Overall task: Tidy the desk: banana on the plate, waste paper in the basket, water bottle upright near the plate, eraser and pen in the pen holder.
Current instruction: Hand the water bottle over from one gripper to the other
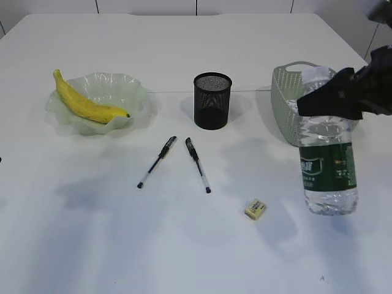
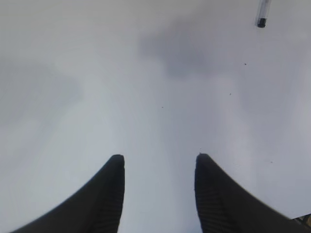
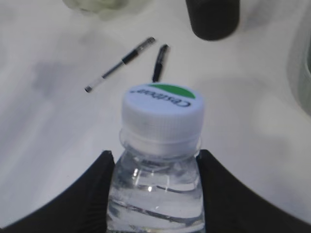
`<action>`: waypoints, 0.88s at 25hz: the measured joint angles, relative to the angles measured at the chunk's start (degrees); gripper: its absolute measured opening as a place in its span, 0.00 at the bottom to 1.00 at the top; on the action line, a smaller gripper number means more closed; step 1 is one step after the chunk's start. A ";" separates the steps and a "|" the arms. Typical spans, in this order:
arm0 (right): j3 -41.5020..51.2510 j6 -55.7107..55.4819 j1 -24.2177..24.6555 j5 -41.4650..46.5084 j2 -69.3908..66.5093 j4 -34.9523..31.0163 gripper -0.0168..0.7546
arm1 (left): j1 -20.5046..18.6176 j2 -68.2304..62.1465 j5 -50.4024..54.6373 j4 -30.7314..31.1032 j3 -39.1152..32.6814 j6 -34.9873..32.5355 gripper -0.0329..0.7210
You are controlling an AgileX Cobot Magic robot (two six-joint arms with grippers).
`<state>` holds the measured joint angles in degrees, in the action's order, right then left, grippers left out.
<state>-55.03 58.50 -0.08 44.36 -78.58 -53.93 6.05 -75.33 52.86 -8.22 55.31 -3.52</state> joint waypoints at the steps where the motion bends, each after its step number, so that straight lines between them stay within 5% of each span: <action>1: 0.00 2.97 0.00 -0.08 -0.30 -3.59 0.50 | 0.00 0.00 -0.11 0.00 0.00 0.00 0.48; 8: 0.10 24.40 0.00 2.12 -1.24 -23.80 0.50 | 0.00 0.00 -0.22 0.00 0.00 0.00 0.48; 13: 0.10 32.70 -1.06 4.32 -1.24 -29.89 0.50 | 0.00 0.00 -0.34 0.11 0.00 0.00 0.48; 22: 0.10 47.62 -15.51 -0.41 -1.49 -43.96 0.50 | 0.00 0.00 -0.46 0.11 0.00 -0.13 0.48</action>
<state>-54.93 106.13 -15.59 43.95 -80.07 -97.90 6.05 -75.33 52.39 -8.11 55.31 -3.64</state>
